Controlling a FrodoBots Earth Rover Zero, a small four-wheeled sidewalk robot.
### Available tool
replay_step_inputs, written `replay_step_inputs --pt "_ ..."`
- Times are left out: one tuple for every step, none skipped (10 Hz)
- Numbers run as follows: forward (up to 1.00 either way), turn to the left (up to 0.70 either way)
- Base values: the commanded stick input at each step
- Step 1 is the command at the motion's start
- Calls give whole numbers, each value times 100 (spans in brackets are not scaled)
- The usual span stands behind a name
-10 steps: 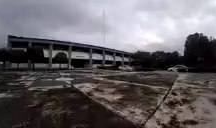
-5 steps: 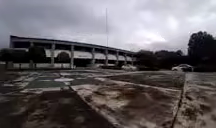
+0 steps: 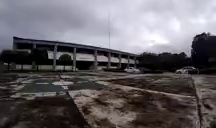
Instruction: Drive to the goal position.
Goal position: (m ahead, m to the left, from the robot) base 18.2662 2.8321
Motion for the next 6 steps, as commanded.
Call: replay_step_inputs --pt "70 0" --pt "70 0" --pt "70 0" --pt "70 0" --pt "70 0" --pt "70 0"
